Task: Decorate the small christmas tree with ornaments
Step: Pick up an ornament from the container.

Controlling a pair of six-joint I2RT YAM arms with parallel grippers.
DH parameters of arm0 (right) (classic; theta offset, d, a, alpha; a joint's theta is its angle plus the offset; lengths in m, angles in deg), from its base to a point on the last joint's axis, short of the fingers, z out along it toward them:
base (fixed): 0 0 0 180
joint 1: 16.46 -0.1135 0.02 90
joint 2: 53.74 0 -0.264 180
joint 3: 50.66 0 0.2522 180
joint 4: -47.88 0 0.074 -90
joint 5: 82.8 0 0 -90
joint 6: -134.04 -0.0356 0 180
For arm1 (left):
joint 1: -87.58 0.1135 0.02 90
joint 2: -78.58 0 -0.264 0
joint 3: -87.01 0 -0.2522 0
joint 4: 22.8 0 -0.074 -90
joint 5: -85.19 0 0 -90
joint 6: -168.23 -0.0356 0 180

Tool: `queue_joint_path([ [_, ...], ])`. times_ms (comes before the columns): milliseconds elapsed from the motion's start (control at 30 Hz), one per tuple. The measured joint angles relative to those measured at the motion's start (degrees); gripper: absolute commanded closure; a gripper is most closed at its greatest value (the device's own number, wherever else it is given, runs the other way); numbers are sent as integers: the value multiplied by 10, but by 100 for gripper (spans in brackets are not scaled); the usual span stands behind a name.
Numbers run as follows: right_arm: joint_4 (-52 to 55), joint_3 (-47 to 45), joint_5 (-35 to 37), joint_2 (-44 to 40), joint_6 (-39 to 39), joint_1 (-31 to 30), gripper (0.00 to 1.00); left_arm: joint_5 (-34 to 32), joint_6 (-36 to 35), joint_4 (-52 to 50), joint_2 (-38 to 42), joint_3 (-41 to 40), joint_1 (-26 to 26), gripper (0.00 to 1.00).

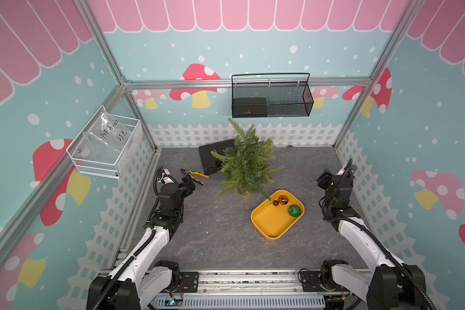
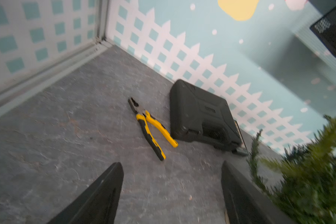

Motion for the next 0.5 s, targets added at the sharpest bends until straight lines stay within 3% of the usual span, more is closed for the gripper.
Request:
queue_joint_path([
  [100, 88, 39, -47, 22, 8, -2, 21, 52, 11, -74, 11, 21, -23, 18],
  [267, 217, 94, -84, 82, 39, -32, 30, 135, 26, -146, 16, 44, -69, 22],
  [500, 315, 120, -77, 107, 75, -106, 36, 154, 40, -198, 16, 43, -171, 22],
])
